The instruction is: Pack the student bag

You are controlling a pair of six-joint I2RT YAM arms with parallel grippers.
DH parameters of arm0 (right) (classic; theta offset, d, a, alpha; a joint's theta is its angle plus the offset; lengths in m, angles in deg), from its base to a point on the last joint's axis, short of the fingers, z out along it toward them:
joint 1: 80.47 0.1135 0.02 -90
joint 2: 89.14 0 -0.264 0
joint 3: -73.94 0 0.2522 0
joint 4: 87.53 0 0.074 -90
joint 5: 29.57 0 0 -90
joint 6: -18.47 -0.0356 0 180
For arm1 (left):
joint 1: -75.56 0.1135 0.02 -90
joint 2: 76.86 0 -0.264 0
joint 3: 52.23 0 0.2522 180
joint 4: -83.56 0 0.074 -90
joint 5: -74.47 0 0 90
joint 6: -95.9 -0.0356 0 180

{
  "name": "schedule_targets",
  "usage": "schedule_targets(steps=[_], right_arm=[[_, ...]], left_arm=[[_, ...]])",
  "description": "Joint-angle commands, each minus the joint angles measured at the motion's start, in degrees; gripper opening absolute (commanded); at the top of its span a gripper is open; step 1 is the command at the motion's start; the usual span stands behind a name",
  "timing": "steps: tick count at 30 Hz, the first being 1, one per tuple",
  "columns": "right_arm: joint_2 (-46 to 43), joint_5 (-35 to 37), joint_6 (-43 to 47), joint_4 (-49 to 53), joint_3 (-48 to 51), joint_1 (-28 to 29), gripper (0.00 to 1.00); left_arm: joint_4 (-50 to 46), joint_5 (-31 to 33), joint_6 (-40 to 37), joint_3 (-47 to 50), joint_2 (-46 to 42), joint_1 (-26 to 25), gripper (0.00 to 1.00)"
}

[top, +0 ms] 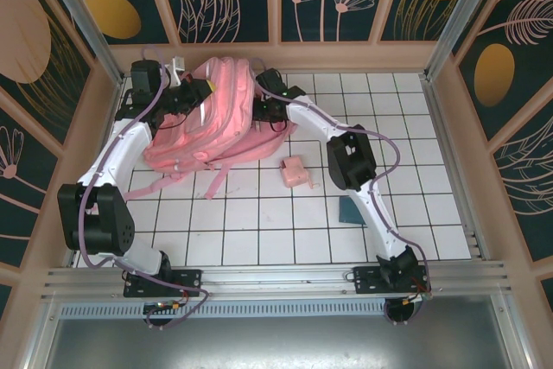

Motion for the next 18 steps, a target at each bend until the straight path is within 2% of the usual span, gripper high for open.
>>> schedule_targets(steps=[1,7,12,18], right_arm=[[-0.04,-1.55,-0.17,0.83,-0.9,0.11,0.48],[-8.11,-1.17,-0.45,-1.08,5.95,0.63,0.7],[-15.73,0.12,-0.19,-1.43,14.06,1.27,0.73],[-26.72,2.29,-1.0,-4.02,29.15,2.02,0.77]], left_arm=[[5.17,-3.91,-0.95,-0.21,-3.47,-0.16,0.0],[4.72,-2.45,-1.71,-0.36,-2.93,-0.16,0.0],[4.13,-1.39,-2.19,-0.91,-1.99,-0.17,0.0],[4.72,-1.82,-2.11,-1.29,-1.35,-0.17,0.0]])
